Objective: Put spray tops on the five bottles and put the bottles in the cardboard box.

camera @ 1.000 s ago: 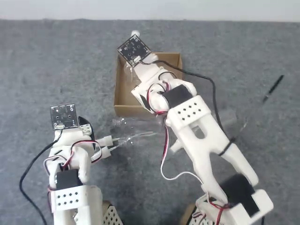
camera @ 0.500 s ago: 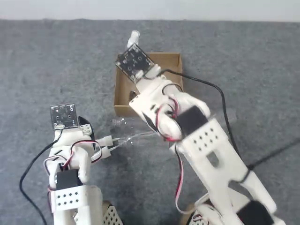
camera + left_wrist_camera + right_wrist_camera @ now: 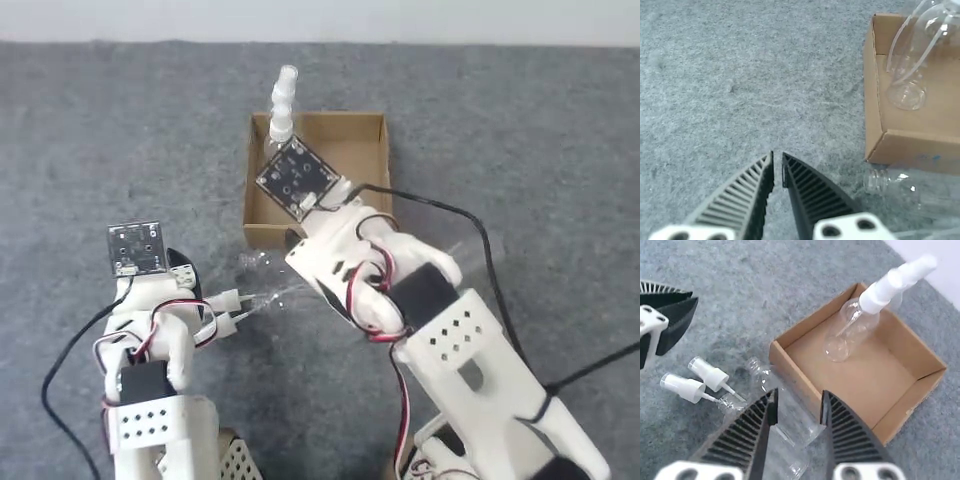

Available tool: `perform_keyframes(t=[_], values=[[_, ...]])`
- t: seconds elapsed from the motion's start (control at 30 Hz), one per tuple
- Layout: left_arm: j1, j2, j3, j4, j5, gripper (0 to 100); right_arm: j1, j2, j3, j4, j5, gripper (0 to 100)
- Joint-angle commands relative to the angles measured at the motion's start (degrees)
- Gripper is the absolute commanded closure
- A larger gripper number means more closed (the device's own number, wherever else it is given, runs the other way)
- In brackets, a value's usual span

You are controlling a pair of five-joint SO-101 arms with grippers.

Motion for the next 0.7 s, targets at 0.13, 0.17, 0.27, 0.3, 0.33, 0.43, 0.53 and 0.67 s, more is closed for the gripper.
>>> perform_keyframes(t=[0.13, 0.17, 0.27, 0.3, 0.33, 0.43, 0.53, 0.67], values=[[-0.18, -0.88, -0.48, -1.67, -0.53, 97, -0.66, -3.82, 2.46, 0.4, 0.79, 91.5], [-0.18, -0.88, -0.48, -1.67, -0.53, 97, -0.66, -3.82, 2.55, 0.57, 0.79, 91.5], [-0.18, -0.88, -0.48, -1.67, -0.53, 97, -0.66, -3.82, 2.37, 2.95, 0.79, 91.5], [-0.18, -0.88, -0.48, -1.67, -0.53, 97, -0.66, -3.82, 2.29, 3.3, 0.79, 91.5], [-0.18, -0.88, -0.48, -1.67, -0.53, 97, -0.66, -3.82, 2.29, 3.38, 0.79, 91.4], [-0.18, -0.88, -0.48, -1.67, -0.53, 97, -0.66, -3.74, 2.29, 3.56, 0.79, 91.4], [-0.18, -0.88, -0.48, -1.67, -0.53, 97, -0.66, -3.74, 2.29, 3.74, 0.79, 91.5], [-0.18, -0.88, -0.48, -1.67, -0.53, 97, -0.66, -3.74, 2.29, 5.85, 1.32, 91.1]])
